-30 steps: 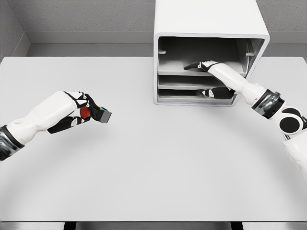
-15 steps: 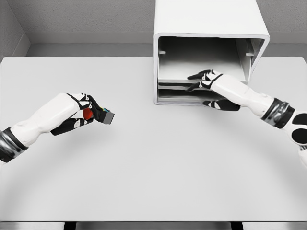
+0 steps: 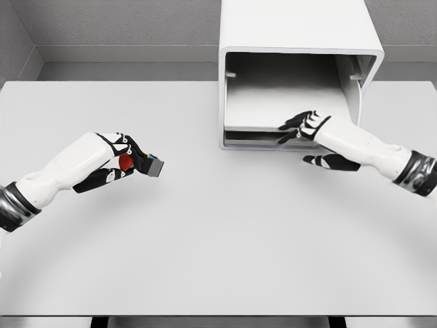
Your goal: Slide open multi-storey tabletop storage cabinets and put open load switch and slide close multi-storey tabletop storage cabinets
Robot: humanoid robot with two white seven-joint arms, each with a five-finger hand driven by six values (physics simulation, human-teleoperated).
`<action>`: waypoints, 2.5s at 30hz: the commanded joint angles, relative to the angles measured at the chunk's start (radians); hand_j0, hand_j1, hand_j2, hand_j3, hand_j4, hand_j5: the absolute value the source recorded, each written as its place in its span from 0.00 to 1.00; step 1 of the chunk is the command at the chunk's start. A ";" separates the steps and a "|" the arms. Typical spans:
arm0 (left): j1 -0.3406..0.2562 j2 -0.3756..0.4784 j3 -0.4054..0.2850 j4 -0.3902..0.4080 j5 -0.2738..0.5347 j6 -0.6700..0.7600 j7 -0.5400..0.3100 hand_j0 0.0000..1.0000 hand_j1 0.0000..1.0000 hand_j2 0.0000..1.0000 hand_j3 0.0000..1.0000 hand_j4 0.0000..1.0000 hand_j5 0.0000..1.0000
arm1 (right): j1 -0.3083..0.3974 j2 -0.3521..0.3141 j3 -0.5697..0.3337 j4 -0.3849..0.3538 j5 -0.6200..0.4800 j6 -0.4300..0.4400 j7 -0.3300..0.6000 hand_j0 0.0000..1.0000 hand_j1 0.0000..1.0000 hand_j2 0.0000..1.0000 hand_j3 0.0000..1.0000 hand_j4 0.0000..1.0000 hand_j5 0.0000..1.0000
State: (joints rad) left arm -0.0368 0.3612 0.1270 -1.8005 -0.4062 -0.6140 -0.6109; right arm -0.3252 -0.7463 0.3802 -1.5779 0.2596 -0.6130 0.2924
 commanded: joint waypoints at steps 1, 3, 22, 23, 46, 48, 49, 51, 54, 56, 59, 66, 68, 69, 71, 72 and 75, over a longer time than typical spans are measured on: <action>0.000 0.001 0.000 0.000 0.009 0.003 0.000 0.30 0.30 0.30 0.30 0.30 0.30 | 0.000 -0.010 -0.015 -0.020 -0.010 0.002 -0.001 0.72 0.72 0.72 0.72 0.72 0.72; 0.000 0.001 0.000 0.000 0.009 0.003 0.000 0.30 0.30 0.30 0.30 0.30 0.30 | 0.008 -0.022 -0.015 -0.037 -0.016 0.002 -0.001 0.72 0.72 0.72 0.72 0.72 0.72; 0.002 -0.004 0.002 0.000 0.009 0.003 0.000 0.30 0.30 0.30 0.30 0.30 0.30 | 0.104 -0.051 -0.110 -0.123 -0.030 0.002 -0.001 0.72 0.72 0.72 0.72 0.72 0.72; 0.002 -0.004 0.002 0.000 0.009 0.003 0.000 0.30 0.30 0.30 0.30 0.30 0.30 | 0.109 -0.053 -0.116 -0.125 -0.031 0.002 -0.001 0.72 0.72 0.72 0.72 0.72 0.72; -0.067 -0.008 -0.010 0.000 0.010 0.003 0.000 0.29 0.29 0.29 0.29 0.29 0.29 | 0.233 -0.084 -0.285 -0.186 -0.051 0.002 -0.004 0.69 0.69 0.69 0.69 0.69 0.69; -0.089 -0.033 -0.015 0.000 0.010 0.003 0.000 0.29 0.29 0.29 0.29 0.29 0.29 | 0.233 -0.084 -0.285 -0.186 -0.051 0.002 -0.006 0.69 0.69 0.69 0.69 0.69 0.69; -0.097 -0.036 -0.015 0.000 0.010 0.003 0.000 0.29 0.29 0.29 0.29 0.29 0.29 | 0.233 -0.084 -0.285 -0.186 -0.051 0.002 -0.007 0.69 0.69 0.69 0.69 0.69 0.69; -0.118 -0.039 -0.021 0.000 0.010 0.003 0.000 0.28 0.28 0.28 0.28 0.28 0.28 | 0.233 -0.084 -0.285 -0.186 -0.051 0.002 -0.007 0.67 0.67 0.67 0.67 0.67 0.67; -0.150 -0.051 -0.059 0.000 0.010 0.003 0.000 0.28 0.28 0.28 0.28 0.28 0.28 | 0.252 -0.082 -0.319 -0.186 -0.060 0.002 -0.007 0.64 0.64 0.64 0.64 0.64 0.64; -0.163 -0.054 -0.067 0.000 0.010 0.003 0.000 0.27 0.27 0.27 0.27 0.27 0.27 | 0.253 -0.082 -0.322 -0.186 -0.063 0.002 -0.007 0.60 0.60 0.60 0.60 0.60 0.60; -0.172 -0.070 -0.072 0.000 0.010 0.003 0.000 0.28 0.28 0.28 0.28 0.28 0.28 | 0.267 -0.082 -0.339 -0.186 -0.065 0.002 -0.009 0.61 0.61 0.61 0.61 0.61 0.61; -0.195 -0.097 -0.087 0.000 0.009 0.003 0.000 0.27 0.27 0.27 0.27 0.27 0.27 | 0.276 -0.082 -0.379 -0.186 -0.065 0.002 -0.009 0.61 0.61 0.61 0.61 0.61 0.61; -0.199 -0.105 -0.096 0.000 0.009 0.003 0.000 0.27 0.27 0.27 0.27 0.27 0.27 | 0.282 -0.081 -0.397 -0.186 -0.065 0.002 -0.009 0.61 0.61 0.61 0.61 0.61 0.61; -0.201 -0.111 -0.098 0.000 0.009 0.003 0.000 0.27 0.27 0.27 0.27 0.27 0.27 | 0.282 -0.081 -0.397 -0.186 -0.065 0.002 -0.009 0.61 0.61 0.61 0.61 0.61 0.61; -0.209 -0.113 -0.109 0.000 0.009 0.003 0.000 0.27 0.27 0.27 0.27 0.27 0.27 | 0.285 -0.082 -0.399 -0.186 -0.065 0.002 -0.009 0.61 0.61 0.61 0.61 0.61 0.61; -0.215 -0.116 -0.110 0.000 0.009 0.003 0.000 0.27 0.27 0.27 0.27 0.27 0.27 | 0.285 -0.082 -0.400 -0.186 -0.065 0.002 -0.009 0.61 0.61 0.61 0.61 0.61 0.61; -0.235 -0.126 -0.144 0.000 0.007 0.003 0.000 0.27 0.27 0.27 0.27 0.27 0.27 | 0.288 -0.082 -0.409 -0.186 -0.065 0.002 -0.010 0.61 0.61 0.61 0.61 0.61 0.61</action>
State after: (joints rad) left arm -0.2746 0.2407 0.0022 -1.8007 -0.4055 -0.6131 -0.6117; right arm -0.0292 -0.8272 -0.0214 -1.7638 0.2024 -0.6126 0.2835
